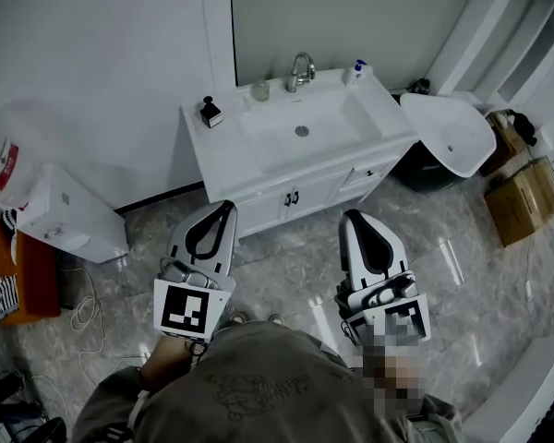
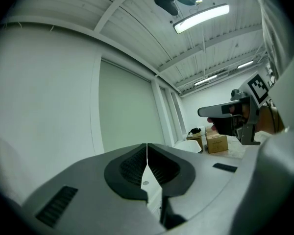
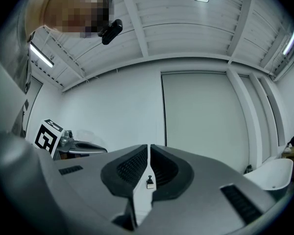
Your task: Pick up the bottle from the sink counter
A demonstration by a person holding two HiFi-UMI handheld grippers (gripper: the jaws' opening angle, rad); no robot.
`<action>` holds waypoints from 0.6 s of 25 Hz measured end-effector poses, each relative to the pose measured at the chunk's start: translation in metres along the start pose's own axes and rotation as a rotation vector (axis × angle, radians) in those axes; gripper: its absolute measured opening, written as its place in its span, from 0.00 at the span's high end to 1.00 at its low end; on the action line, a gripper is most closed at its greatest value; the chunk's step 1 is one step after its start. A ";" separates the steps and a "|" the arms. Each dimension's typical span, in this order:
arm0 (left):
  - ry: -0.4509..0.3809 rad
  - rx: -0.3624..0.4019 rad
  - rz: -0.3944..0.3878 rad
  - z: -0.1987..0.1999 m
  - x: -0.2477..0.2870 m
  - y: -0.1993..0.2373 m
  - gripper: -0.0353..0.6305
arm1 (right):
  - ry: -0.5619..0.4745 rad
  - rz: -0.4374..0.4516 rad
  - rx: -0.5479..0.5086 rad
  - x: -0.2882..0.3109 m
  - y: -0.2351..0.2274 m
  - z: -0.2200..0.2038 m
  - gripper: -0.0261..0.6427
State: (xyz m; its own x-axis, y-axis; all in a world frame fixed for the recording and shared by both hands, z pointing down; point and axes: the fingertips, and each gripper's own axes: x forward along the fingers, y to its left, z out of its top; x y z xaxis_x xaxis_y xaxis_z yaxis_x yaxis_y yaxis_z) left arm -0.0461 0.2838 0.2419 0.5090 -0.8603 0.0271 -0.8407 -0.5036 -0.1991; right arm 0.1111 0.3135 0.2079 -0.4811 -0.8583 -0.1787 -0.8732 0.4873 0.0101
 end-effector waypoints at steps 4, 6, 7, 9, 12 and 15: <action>0.013 -0.002 0.013 -0.002 0.007 -0.013 0.92 | 0.028 -0.016 0.008 -0.011 -0.020 -0.012 0.91; 0.016 -0.008 0.023 -0.002 0.009 -0.020 0.92 | 0.015 -0.022 0.018 -0.019 -0.027 -0.011 0.91; 0.018 -0.010 0.027 -0.003 0.009 -0.023 0.92 | 0.008 -0.023 0.024 -0.023 -0.030 -0.011 0.91; 0.023 -0.009 0.035 -0.005 0.011 -0.027 0.92 | 0.005 -0.025 0.031 -0.027 -0.036 -0.013 0.91; 0.024 0.001 0.041 -0.006 0.015 -0.029 0.92 | -0.011 -0.022 0.049 -0.028 -0.042 -0.014 0.91; 0.013 -0.001 0.039 -0.005 0.019 -0.030 0.92 | 0.006 -0.024 0.040 -0.027 -0.046 -0.018 0.91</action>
State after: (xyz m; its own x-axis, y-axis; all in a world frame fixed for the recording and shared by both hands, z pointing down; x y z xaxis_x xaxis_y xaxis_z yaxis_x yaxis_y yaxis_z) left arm -0.0125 0.2820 0.2535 0.4738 -0.8801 0.0320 -0.8599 -0.4702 -0.1988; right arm 0.1626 0.3115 0.2304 -0.4606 -0.8707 -0.1726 -0.8807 0.4725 -0.0334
